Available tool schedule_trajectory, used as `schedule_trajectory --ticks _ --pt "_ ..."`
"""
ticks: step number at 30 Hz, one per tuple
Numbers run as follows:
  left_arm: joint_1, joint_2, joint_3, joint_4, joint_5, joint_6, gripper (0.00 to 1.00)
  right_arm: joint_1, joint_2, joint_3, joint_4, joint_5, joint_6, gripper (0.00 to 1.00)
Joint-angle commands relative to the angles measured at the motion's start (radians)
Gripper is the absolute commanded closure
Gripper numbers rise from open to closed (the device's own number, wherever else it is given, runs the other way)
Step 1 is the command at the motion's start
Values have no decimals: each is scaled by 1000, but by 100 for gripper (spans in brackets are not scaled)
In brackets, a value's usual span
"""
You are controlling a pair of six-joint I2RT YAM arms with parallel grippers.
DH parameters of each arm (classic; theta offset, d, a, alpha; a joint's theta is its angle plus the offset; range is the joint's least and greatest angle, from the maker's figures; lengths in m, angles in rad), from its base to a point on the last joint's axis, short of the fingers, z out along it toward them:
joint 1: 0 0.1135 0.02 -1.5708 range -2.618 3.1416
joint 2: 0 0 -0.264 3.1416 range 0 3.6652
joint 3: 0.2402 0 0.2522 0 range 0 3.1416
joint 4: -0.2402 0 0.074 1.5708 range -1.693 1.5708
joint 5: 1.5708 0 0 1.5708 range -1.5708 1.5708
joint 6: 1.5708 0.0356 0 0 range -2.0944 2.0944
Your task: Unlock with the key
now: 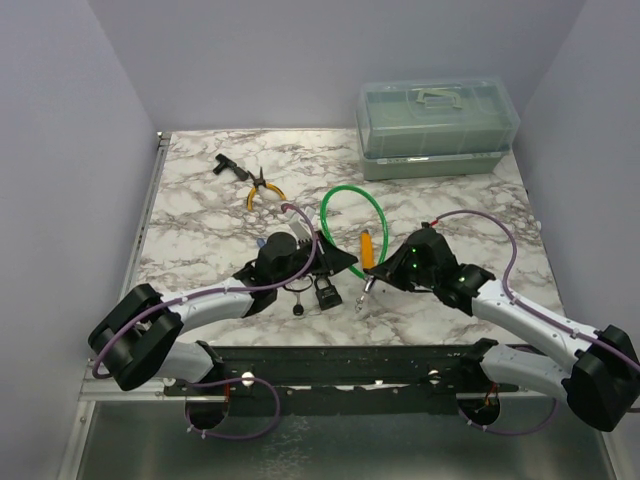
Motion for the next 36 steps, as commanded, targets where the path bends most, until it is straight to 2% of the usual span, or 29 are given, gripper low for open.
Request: schedule_trajectory --ticks 1,6,16,20,26,32,36 --pt "7 3 14 17 -21 14 100 5 -13 4 46 -19 -23 100" --pt "7 -28 3 17 -43 -5 100 5 6 1 -2 44 -34 100" --pt "10 -73 -13 -4 -70 13 100 5 16 -15 -25 70 -37 100" --pt "20 -96 5 -84 -92 60 100 5 9 1 -100 142 -24 100" --pt "76 -100 62 -284 -126 131 100 4 51 75 -326 316 24 100" --pt "146 -42 120 -376 -80 174 100 -9 89 121 -380 394 13 100" --pt "175 28 160 -378 -56 193 100 -37 134 142 -390 434 -8 100"
